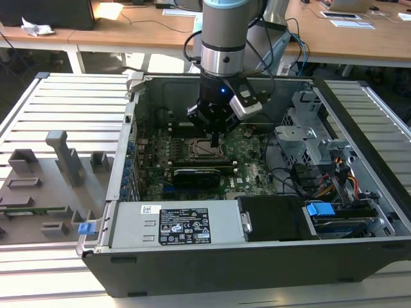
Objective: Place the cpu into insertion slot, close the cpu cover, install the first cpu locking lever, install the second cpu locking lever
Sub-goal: 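Install the second cpu locking lever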
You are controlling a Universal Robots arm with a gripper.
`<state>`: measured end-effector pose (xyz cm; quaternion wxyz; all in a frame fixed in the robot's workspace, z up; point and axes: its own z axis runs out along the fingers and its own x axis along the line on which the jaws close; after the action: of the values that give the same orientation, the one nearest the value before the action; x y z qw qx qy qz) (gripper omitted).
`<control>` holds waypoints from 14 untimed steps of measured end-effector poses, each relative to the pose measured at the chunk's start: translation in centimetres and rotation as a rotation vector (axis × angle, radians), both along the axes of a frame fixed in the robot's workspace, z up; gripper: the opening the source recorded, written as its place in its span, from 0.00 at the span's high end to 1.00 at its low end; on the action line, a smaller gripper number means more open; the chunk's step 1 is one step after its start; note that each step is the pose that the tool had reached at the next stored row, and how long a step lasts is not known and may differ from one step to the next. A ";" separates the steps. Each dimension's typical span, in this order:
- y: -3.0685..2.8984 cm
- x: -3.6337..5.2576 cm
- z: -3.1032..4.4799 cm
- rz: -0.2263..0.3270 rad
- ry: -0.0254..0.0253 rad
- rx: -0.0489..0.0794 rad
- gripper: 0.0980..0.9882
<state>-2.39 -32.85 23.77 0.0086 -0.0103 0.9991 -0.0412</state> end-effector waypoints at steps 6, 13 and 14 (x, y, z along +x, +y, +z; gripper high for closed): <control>-2.23 0.00 -0.01 0.000 0.0000 0.001 0.99; -3.31 0.00 -0.17 0.000 0.0001 0.008 0.99; -3.32 0.00 -0.22 0.000 0.0001 0.013 0.99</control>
<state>-2.39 -36.17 23.55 0.0086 -0.0103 0.9993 -0.0345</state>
